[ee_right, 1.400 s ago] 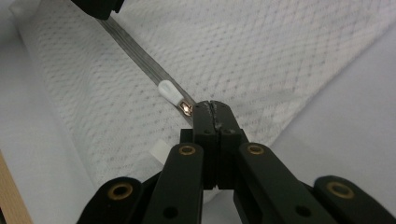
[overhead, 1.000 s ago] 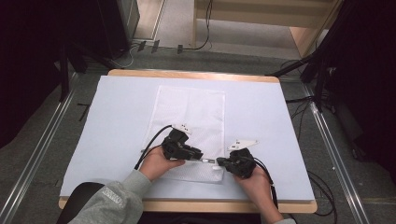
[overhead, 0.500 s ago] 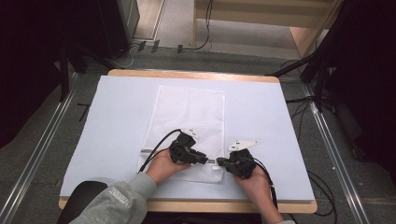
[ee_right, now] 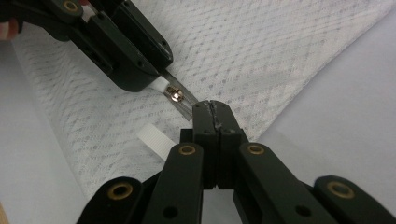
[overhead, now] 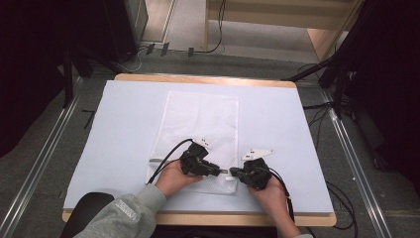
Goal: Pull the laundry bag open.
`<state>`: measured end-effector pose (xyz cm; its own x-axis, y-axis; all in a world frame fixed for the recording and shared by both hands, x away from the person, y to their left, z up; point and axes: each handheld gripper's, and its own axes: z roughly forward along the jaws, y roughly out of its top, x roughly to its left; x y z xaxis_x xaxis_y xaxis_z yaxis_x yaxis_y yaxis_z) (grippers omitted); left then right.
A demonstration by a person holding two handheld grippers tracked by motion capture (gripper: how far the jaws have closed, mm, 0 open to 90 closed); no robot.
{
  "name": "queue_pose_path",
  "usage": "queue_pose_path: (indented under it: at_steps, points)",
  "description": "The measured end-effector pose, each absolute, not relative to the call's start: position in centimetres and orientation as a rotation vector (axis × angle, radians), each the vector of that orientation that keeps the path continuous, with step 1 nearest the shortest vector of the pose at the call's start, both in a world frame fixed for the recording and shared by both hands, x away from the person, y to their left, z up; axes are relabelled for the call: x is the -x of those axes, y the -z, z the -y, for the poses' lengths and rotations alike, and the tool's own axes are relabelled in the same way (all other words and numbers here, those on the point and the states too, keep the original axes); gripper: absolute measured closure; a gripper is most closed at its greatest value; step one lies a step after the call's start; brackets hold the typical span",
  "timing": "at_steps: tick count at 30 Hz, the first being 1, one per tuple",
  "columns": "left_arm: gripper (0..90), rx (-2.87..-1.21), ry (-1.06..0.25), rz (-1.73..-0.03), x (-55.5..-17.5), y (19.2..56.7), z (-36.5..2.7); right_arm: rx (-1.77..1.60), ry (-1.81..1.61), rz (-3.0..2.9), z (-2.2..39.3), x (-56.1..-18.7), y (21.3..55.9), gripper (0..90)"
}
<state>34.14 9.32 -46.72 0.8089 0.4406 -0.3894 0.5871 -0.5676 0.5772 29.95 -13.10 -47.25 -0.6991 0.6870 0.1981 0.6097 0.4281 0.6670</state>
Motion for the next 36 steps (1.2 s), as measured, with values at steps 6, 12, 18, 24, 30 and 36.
queue_pose_path:
  at_steps: [6,12,18,24,30,36]
  points:
    - [85.5,-2.26,0.243,-0.751,-34.0,47.0,-8.8,-1.17,-1.135,-2.568,13.1,-30.0,47.3,90.0]
    - [87.6,-2.258,0.25,-0.763,-34.1,46.9,-8.7,-1.157,-1.132,-2.561,12.7,-30.2,47.1,90.0]
    - [87.9,-2.253,0.284,-0.782,-34.4,46.9,-8.8,-1.093,-1.128,-2.542,12.3,-30.2,47.3,90.0]
    - [88.0,-2.248,0.329,-0.806,-34.7,46.9,-9.0,-1.083,-1.154,-2.553,12.6,-30.3,47.5,90.0]
    - [88.1,-2.239,0.362,-0.827,-35.1,46.7,-9.5,-1.04,-1.153,-2.547,12.6,-30.2,47.6,90.0]
    - [88.1,-2.243,0.37,-0.83,-35.2,46.5,-10.3,-1.018,-1.155,-2.55,12.6,-30.1,47.6,90.0]
